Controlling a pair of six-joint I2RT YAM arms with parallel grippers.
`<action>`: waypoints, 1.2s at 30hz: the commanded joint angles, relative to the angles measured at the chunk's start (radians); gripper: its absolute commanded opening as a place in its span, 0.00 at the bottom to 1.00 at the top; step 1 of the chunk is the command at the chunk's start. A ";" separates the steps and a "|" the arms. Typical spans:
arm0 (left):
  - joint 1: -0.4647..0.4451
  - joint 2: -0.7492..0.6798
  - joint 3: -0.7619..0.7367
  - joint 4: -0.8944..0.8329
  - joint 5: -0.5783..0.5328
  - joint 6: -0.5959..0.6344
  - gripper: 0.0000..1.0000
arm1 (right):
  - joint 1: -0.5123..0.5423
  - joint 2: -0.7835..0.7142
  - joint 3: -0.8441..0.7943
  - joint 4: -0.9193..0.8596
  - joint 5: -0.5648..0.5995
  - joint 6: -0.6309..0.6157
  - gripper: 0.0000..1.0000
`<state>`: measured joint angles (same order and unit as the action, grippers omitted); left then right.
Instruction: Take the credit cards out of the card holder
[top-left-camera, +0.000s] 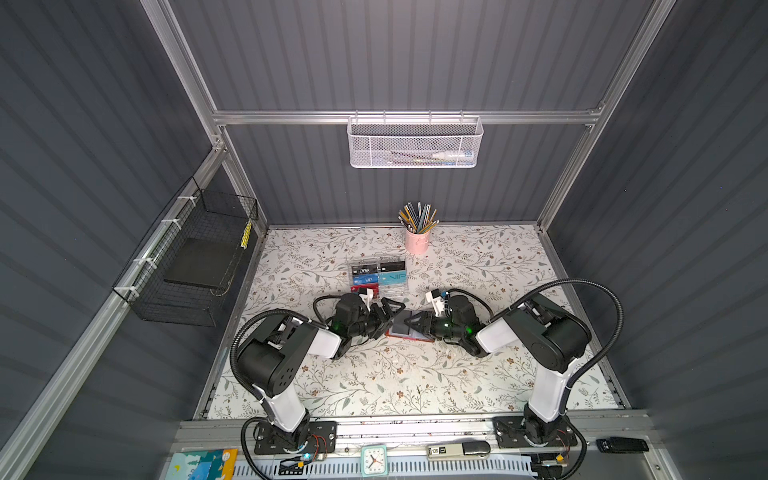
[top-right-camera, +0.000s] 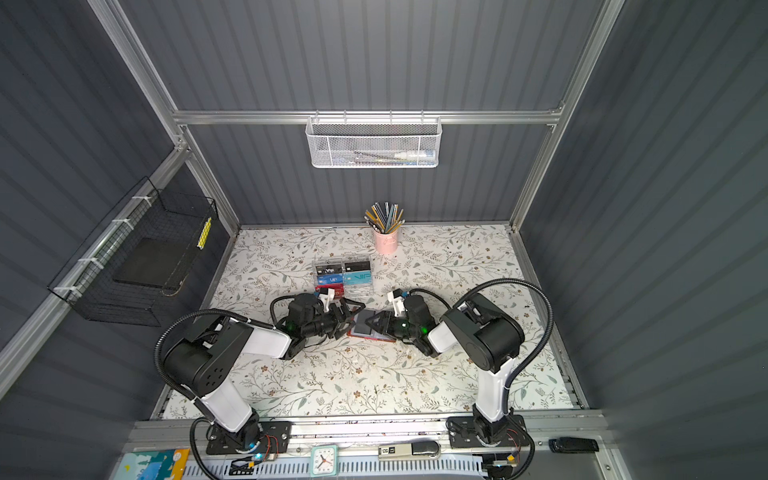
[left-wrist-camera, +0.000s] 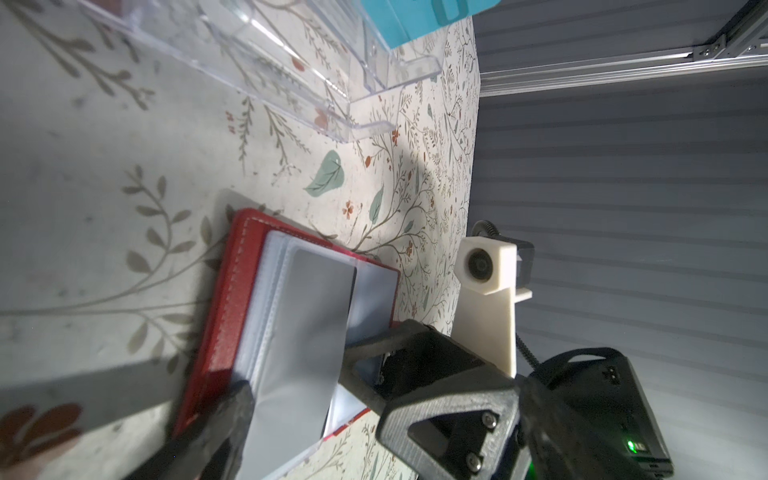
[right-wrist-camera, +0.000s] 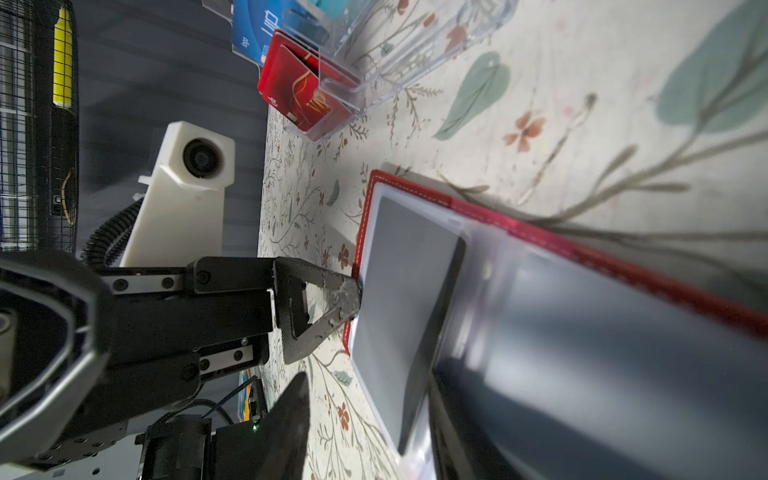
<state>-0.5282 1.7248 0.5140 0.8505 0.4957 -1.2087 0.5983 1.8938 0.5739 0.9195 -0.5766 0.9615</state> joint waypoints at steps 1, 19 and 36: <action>-0.003 0.028 -0.028 -0.018 0.018 -0.006 1.00 | 0.014 0.029 0.016 0.019 -0.011 0.000 0.47; -0.003 0.070 -0.064 0.054 0.025 -0.026 1.00 | 0.020 -0.009 -0.008 0.074 -0.002 0.004 0.45; -0.004 0.072 -0.094 0.071 0.014 -0.034 1.00 | 0.015 -0.015 -0.012 0.053 0.010 -0.010 0.44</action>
<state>-0.5217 1.7630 0.4507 1.0092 0.4946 -1.2270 0.6037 1.8980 0.5632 0.9642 -0.5568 0.9680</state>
